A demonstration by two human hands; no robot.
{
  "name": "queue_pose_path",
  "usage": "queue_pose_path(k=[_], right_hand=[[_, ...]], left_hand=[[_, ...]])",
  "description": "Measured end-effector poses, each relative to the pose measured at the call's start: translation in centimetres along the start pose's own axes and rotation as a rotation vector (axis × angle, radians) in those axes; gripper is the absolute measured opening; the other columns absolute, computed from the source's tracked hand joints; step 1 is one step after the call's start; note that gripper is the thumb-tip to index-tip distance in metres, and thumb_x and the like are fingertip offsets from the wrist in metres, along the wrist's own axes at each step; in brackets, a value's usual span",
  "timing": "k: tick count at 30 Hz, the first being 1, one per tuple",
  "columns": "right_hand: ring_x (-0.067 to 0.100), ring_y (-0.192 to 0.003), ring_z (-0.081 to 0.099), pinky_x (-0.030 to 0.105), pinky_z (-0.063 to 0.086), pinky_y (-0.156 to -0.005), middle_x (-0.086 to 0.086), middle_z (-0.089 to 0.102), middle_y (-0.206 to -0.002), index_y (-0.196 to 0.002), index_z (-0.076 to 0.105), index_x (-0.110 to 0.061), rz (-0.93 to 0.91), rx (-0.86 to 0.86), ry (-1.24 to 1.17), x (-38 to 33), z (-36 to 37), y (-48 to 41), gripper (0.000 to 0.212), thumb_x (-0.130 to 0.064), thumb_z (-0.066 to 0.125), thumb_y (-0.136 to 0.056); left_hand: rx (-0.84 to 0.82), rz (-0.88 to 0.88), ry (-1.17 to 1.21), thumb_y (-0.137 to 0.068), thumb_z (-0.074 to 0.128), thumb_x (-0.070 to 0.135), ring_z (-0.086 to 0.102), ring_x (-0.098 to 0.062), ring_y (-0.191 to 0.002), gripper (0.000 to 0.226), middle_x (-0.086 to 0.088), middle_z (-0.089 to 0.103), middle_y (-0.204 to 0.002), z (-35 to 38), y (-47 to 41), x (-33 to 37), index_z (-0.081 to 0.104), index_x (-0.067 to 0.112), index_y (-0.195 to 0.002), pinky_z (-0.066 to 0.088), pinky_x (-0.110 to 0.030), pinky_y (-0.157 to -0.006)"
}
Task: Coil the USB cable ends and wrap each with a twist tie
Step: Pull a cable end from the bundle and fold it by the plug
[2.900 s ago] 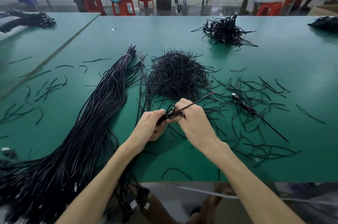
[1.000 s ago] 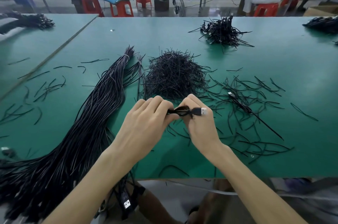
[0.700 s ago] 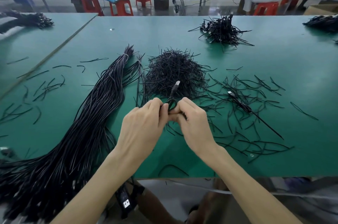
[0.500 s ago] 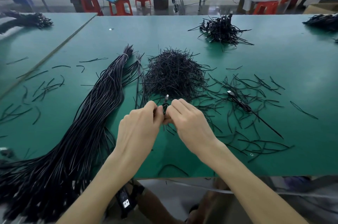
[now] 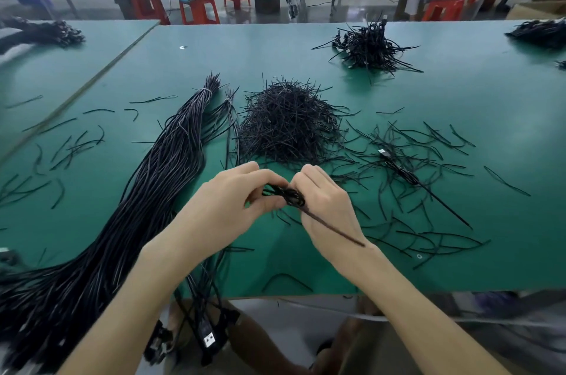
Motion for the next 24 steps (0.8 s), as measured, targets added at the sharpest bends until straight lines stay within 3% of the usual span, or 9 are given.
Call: queue_pose_path(k=[2, 4, 8, 12, 16, 19, 24], right_hand=[[0.018, -0.07, 0.039, 0.033, 0.039, -0.058, 0.004, 0.046, -0.076, -0.073, 0.053, -0.004, 0.04, 0.014, -0.033, 0.6, 0.2, 0.2, 0.018, 0.008, 0.058, -0.086], [0.014, -0.07, 0.039, 0.035, 0.041, -0.06, -0.003, 0.044, -0.079, -0.075, 0.053, -0.007, 0.119, 0.029, -0.1, 1.5, 0.5, 0.3, 0.018, 0.007, 0.058, -0.084], [0.019, -0.075, 0.06, 0.043, 0.056, -0.07, -0.004, 0.055, -0.085, -0.081, 0.062, -0.008, 0.269, 0.019, -0.272, 2.5, 1.5, 0.7, 0.019, 0.01, 0.062, -0.086], [0.024, -0.075, 0.06, 0.046, 0.055, -0.065, -0.001, 0.055, -0.083, -0.079, 0.061, -0.009, 0.19, -0.005, -0.194, 1.7, 1.4, 0.7, 0.016, 0.006, 0.061, -0.085], [0.023, -0.068, 0.051, 0.039, 0.049, -0.06, 0.004, 0.054, -0.073, -0.072, 0.057, -0.007, -0.053, -0.01, 0.097, -0.7, 0.7, 0.0, 0.019, -0.006, 0.053, -0.091], [0.025, -0.066, 0.051, 0.038, 0.048, -0.06, 0.006, 0.053, -0.072, -0.071, 0.056, -0.008, -0.19, -0.047, 0.233, -1.4, 1.1, -0.2, 0.023, 0.0, 0.065, -0.09], [0.025, -0.066, 0.05, 0.037, 0.048, -0.061, 0.006, 0.052, -0.072, -0.071, 0.056, -0.008, -0.196, -0.03, 0.251, -1.1, 1.0, -0.1, 0.025, 0.006, 0.071, -0.085]], left_hand=[[-0.013, -0.005, -0.144, -0.095, 0.045, 0.058, 0.05, -0.013, -0.072, 0.037, 0.011, 0.047, -0.088, 0.5, 0.3, 0.4, 0.065, 0.036, -0.117, 0.045, -0.031, -0.06], [0.055, 0.013, -0.239, -0.1, 0.029, 0.055, 0.045, -0.012, -0.066, 0.048, 0.01, 0.048, -0.095, 0.9, 0.6, 1.2, 0.062, 0.024, -0.116, 0.047, -0.035, -0.054], [0.222, -0.022, -0.394, -0.107, 0.03, 0.039, 0.043, -0.015, -0.066, 0.041, 0.002, 0.05, -0.088, 0.7, 0.8, 2.3, 0.058, 0.013, -0.093, 0.039, -0.034, -0.043], [0.144, -0.178, -0.47, -0.109, 0.028, 0.043, 0.037, -0.013, -0.068, 0.039, 0.006, 0.041, -0.087, 1.0, 0.5, 1.3, 0.042, 0.021, -0.08, 0.03, -0.03, -0.05], [0.035, -0.33, -0.342, -0.109, 0.023, 0.048, 0.046, -0.015, -0.064, 0.051, 0.005, 0.042, -0.081, 2.0, 0.4, -0.7, 0.044, 0.019, -0.073, 0.035, -0.035, -0.059], [-0.056, -0.447, -0.226, -0.108, 0.03, 0.049, 0.054, -0.023, -0.062, 0.057, 0.0, 0.055, -0.073, 2.6, 0.2, -2.3, 0.051, 0.013, -0.068, 0.036, -0.035, -0.057], [-0.114, -0.507, 0.071, -0.107, 0.042, 0.045, 0.053, -0.02, -0.049, 0.058, 0.001, 0.056, -0.054, 2.8, 0.1, -2.7, 0.046, 0.014, -0.058, 0.04, -0.03, -0.051]])
Point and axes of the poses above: each hand's wrist, its own y-axis away from the middle knuckle, its own z-axis out of the palm, x = y × z, the point moved 8 cm from there along -y, towards the middle knuckle
